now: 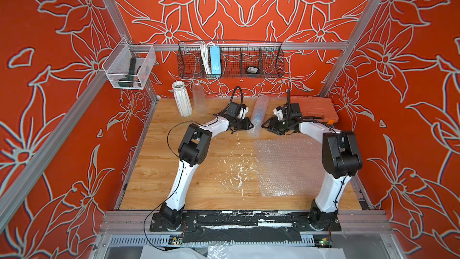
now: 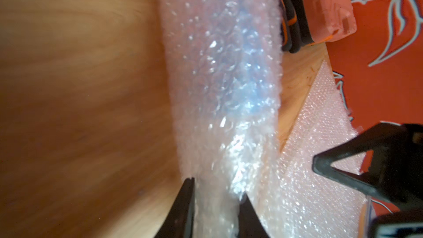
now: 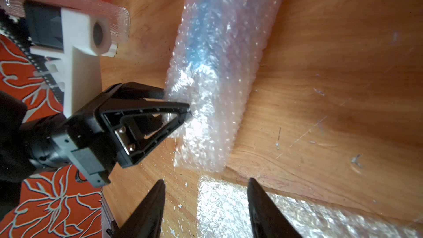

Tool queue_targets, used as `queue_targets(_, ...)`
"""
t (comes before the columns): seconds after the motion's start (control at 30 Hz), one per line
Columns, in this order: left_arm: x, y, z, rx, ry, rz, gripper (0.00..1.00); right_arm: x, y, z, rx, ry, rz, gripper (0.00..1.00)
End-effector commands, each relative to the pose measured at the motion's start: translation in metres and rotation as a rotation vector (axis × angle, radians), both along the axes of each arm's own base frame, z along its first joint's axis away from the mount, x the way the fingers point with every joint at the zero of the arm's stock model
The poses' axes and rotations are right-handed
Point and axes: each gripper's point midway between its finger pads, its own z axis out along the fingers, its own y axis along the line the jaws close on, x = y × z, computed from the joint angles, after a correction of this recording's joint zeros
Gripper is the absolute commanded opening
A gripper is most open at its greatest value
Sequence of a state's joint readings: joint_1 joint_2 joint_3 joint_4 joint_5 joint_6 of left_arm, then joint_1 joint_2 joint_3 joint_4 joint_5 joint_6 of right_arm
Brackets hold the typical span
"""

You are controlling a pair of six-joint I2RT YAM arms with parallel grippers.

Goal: Unwrap the vase from the bubble wrap
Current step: Move the bubble wrap to the center of the board.

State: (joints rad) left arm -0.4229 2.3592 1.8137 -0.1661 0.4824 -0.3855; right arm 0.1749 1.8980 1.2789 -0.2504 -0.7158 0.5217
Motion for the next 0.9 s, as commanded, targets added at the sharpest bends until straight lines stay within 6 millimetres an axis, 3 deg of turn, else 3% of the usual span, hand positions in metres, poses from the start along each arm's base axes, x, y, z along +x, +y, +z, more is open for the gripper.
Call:
queue_targets(0.0, 0.017, 0.038, 0.017, 0.034, -0.019, 0.107, 0.22, -0.01, 0.001, -0.004, -0.011, 0.007, 0.025, 0.58)
queue_targets(0.13, 0.004, 0.061, 0.018, 0.069, 0.008, 0.109, 0.22, -0.011, 0.004, -0.003, 0.006, 0.004, 0.029, 0.58)
queue_targets(0.4, -0.072, 0.08, 0.007, 0.066, 0.098, 0.072, 0.23, -0.016, 0.021, 0.0, 0.068, -0.001, 0.06, 0.59)
queue_targets(0.67, -0.152, 0.078, 0.018, -0.048, 0.126, 0.008, 0.22, -0.026, 0.058, -0.001, 0.127, -0.003, 0.128, 0.56)
queue_targets(0.87, -0.192, 0.075, 0.016, -0.073, 0.146, -0.036, 0.23, -0.038, 0.091, -0.004, 0.13, -0.001, 0.202, 0.51)
